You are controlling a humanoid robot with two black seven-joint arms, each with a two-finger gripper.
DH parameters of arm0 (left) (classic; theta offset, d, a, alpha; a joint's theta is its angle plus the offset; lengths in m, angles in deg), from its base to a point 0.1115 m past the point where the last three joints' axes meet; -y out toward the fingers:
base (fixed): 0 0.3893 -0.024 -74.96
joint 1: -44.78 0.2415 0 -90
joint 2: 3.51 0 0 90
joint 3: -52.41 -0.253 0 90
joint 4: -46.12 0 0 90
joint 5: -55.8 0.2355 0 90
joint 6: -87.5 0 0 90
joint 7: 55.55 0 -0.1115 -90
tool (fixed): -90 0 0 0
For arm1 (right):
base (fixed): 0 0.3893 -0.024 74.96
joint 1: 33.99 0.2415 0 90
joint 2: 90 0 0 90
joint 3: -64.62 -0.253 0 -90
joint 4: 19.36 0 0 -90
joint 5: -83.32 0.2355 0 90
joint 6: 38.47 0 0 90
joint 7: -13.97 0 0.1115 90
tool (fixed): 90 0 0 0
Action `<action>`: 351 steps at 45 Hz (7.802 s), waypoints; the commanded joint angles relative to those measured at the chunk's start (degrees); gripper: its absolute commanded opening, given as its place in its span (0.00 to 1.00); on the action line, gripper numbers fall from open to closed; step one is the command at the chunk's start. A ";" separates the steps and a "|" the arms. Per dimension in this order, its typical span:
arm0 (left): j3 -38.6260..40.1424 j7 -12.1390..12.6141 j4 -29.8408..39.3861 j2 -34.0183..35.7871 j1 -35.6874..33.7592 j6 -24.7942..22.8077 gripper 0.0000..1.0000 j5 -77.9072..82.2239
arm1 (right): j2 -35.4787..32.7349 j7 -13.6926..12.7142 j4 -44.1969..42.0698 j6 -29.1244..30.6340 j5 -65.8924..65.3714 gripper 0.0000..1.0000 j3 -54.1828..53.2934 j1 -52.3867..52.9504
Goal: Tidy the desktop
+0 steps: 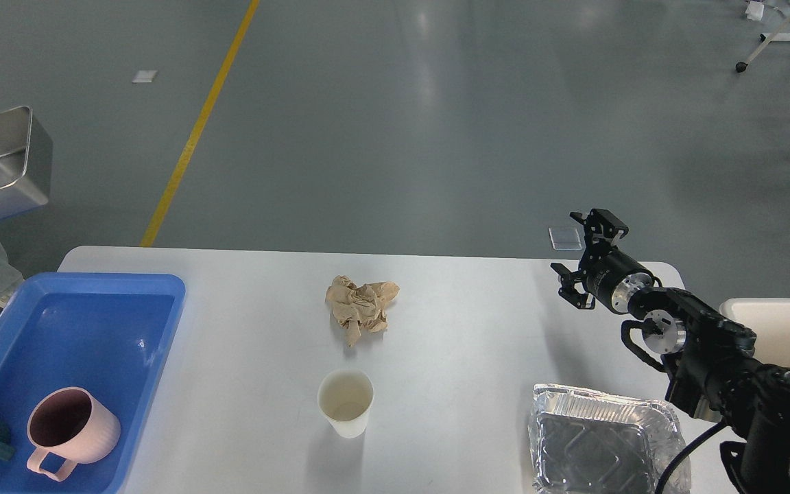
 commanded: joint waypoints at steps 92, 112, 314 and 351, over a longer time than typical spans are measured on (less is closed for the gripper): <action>6.51 3.34 -13.96 -20.56 14.80 17.37 0.97 -15.83 | -0.35 -0.09 -0.09 0.06 0.00 1.00 0.00 0.00; 23.57 4.22 -14.67 -30.65 -1.98 26.04 0.97 -22.07 | -2.98 0.17 -0.17 0.23 1.14 1.00 -0.79 1.66; 46.34 4.22 -21.79 -56.77 12.34 17.54 0.99 -49.76 | -23.11 12.48 31.20 -9.79 -20.12 1.00 25.84 11.60; 46.34 3.87 -21.79 -56.94 14.27 17.45 0.99 -49.76 | -67.14 12.04 80.68 -8.47 -63.54 1.00 29.09 15.29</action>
